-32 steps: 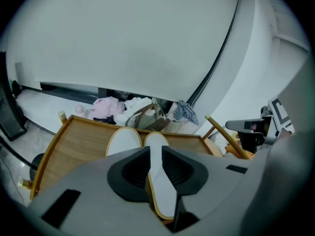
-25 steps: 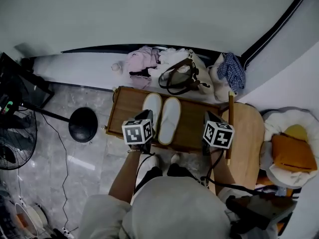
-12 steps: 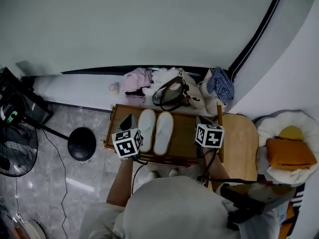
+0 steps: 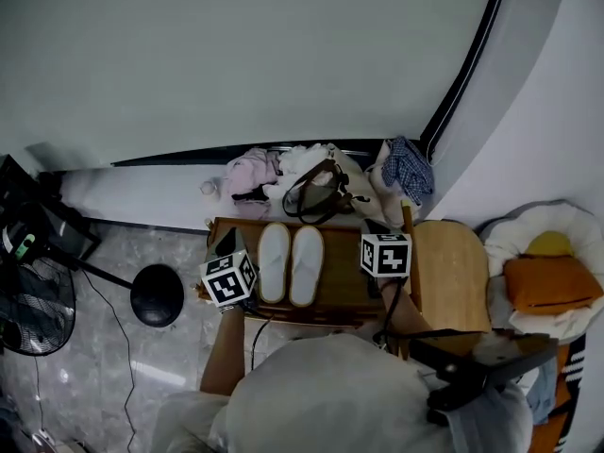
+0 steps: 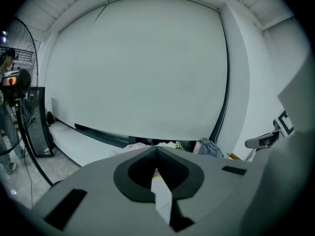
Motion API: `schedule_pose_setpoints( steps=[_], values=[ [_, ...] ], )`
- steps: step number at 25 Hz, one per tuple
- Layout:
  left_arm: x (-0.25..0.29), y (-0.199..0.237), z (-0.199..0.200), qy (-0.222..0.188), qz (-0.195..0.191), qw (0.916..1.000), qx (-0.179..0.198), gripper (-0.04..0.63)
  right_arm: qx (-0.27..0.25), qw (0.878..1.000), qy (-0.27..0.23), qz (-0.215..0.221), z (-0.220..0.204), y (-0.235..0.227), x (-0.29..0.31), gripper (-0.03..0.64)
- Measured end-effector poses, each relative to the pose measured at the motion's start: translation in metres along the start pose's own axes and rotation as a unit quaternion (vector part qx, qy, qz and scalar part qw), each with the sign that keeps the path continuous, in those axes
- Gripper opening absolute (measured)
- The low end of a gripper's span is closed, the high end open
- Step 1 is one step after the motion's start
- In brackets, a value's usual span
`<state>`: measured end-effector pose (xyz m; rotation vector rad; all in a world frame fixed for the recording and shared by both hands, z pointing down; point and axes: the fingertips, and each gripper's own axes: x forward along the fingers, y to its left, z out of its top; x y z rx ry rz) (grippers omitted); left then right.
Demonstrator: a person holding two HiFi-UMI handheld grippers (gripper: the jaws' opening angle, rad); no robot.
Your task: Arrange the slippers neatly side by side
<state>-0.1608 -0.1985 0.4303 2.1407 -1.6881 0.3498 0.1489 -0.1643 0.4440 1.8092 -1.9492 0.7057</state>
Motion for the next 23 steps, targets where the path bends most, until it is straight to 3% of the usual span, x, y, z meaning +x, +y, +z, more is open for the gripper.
schedule_pose_setpoints(
  steps=[23],
  values=[
    [-0.003, -0.011, -0.015, 0.019, -0.011, 0.9998, 0.001, 0.015, -0.006, 1.0, 0.004, -0.008, -0.004, 0.001, -0.011, 0.034]
  ],
)
